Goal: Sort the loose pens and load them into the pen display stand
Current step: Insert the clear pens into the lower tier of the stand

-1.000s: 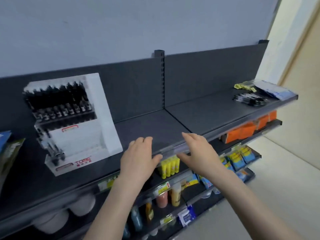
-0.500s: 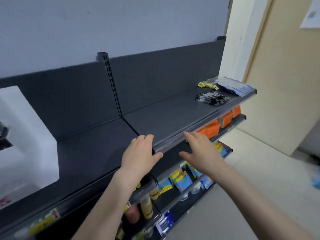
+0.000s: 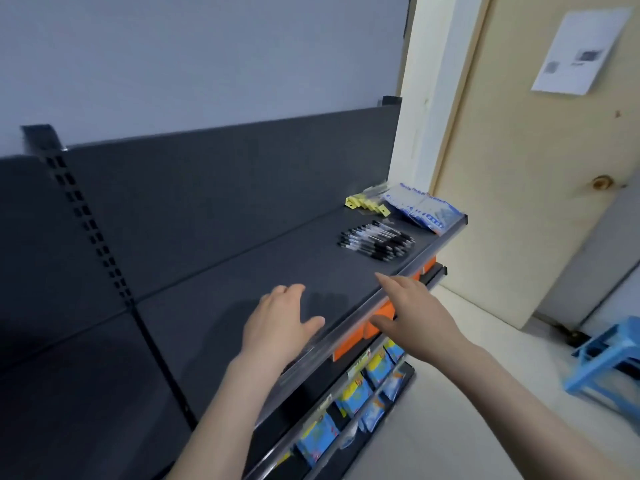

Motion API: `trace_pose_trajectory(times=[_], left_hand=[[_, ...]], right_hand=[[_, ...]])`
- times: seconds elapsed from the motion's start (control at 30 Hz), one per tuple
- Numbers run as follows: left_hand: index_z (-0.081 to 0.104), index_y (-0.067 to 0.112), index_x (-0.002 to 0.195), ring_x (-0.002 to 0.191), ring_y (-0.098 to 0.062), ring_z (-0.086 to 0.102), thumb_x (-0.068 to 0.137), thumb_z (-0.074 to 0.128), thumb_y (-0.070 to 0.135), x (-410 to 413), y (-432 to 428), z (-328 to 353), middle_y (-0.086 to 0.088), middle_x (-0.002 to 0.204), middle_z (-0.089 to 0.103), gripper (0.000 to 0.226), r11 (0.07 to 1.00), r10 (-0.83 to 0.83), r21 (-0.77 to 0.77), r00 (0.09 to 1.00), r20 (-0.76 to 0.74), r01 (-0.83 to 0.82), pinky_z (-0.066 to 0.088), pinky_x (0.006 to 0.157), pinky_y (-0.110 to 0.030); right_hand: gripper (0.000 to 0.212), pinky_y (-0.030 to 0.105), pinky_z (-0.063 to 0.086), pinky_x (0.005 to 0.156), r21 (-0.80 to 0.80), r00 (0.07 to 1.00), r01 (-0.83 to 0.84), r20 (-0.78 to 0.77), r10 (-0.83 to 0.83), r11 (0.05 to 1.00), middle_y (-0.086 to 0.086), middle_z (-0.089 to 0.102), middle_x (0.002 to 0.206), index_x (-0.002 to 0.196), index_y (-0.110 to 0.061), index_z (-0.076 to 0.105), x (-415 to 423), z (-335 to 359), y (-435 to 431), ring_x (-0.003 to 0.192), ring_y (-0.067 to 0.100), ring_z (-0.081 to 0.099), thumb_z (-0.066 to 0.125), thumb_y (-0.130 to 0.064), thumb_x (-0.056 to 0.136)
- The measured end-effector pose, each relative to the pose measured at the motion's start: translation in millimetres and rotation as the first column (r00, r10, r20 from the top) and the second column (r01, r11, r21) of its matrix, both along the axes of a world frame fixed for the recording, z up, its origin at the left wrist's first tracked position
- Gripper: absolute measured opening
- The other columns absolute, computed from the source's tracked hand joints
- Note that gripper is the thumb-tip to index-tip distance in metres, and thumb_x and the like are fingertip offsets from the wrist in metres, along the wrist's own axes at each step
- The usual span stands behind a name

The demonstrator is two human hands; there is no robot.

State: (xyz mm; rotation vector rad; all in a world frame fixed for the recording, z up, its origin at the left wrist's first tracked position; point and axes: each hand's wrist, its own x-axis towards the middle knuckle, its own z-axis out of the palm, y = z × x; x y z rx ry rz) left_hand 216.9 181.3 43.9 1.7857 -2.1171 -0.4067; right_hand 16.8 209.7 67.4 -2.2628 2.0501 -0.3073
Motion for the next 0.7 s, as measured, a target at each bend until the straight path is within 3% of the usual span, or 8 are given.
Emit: trace_pose_trajectory(times=[0.43, 0.7], left_hand=[[0.034, 0.024, 0.146, 0.129, -0.016, 0.045, 0.089, 0.059, 0.052, -76.9, -107.6, -11.7, 0.003, 0.144, 0.043, 0.068, 0.998, 0.055, 0.033, 0.997, 0.053, -0.057, 0.045, 0.095, -0.030], [0.038, 0.025, 0.143, 0.115, -0.011, 0.055, 0.090, 0.061, 0.043, -169.5, -166.7, -26.5, 0.005, 0.133, 0.054, 0.061, 0.957, 0.282, 0.110, 0.951, -0.126, -0.269, 0.047, 0.092, -0.028]], right_hand=[[0.072, 0.033, 0.034, 0.107, 0.008, 0.994, -0.042, 0.097, 0.041, 0.999, -0.002, 0.034, 0.150, 0.150, -0.022, 0.020, -86.9, -26.9, -129.3, 0.138, 0.021, 0.029, 0.055, -0.043, 0.091], [0.067, 0.037, 0.039, 0.104, 0.027, 0.974, -0.166, 0.163, 0.159, 0.986, 0.002, 0.043, 0.143, 0.146, -0.021, 0.029, -175.8, -36.4, -243.9, 0.132, 0.023, 0.038, 0.059, -0.040, 0.089]])
